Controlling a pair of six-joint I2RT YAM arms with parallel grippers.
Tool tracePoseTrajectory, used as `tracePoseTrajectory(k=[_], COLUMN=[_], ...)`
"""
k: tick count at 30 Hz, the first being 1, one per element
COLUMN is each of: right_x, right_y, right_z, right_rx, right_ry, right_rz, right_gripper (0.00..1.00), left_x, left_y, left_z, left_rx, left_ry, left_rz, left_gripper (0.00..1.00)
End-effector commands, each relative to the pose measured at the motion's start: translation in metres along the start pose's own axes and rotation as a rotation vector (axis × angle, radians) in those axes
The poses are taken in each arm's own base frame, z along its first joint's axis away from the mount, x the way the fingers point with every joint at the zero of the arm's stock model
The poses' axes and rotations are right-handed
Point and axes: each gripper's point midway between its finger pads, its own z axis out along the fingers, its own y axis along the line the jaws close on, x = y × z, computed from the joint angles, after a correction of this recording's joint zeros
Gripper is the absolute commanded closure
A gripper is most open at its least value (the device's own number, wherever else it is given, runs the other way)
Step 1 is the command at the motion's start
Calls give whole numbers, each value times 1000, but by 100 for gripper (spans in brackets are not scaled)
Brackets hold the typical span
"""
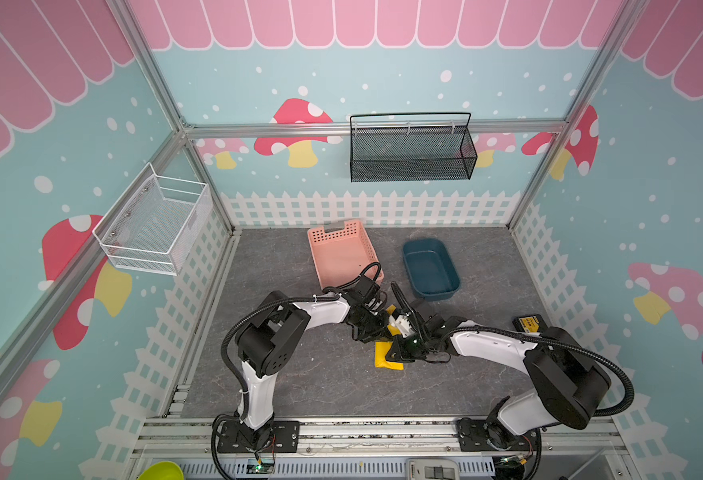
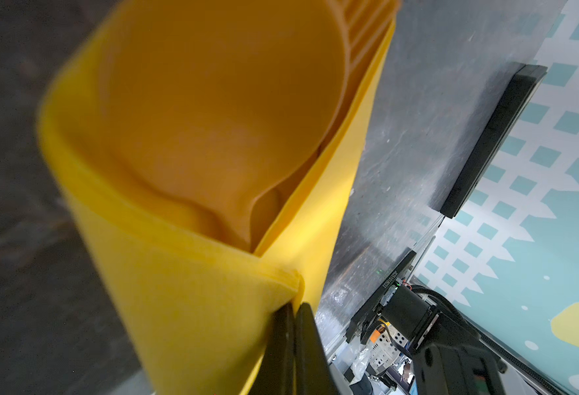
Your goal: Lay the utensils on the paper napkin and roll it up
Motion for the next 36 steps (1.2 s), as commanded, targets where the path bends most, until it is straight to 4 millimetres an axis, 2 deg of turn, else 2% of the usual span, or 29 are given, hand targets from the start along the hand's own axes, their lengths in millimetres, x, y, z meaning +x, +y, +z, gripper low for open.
tracePoseTrajectory(k=[1,7,17,23,31,36], right_x=[8,12,-7,-14,9,22], right_y=[4,-6,-13,-9,-15,-23], right_z=[3,12,18,22,34,34], right_rx=[-49,-24,35,17,-18,-2], right_ry=[25,43,-7,-18,73,99], right_rz=[10,50,78,76,93,105], right_gripper=[100,100,100,100,100,100], left_x=[-1,-5,-8,-8,-11,-14], left_y=[5,6,10,12,21,26], left_z=[7,6,7,8,7,6], left_rx=[-11,15,23,24,10,4], left_ry=[3,-3,-6,-4,-25,-39], left_rz=[-15,-39,-57,-64,-106,-132], left_gripper=[96,96,96,96,96,96])
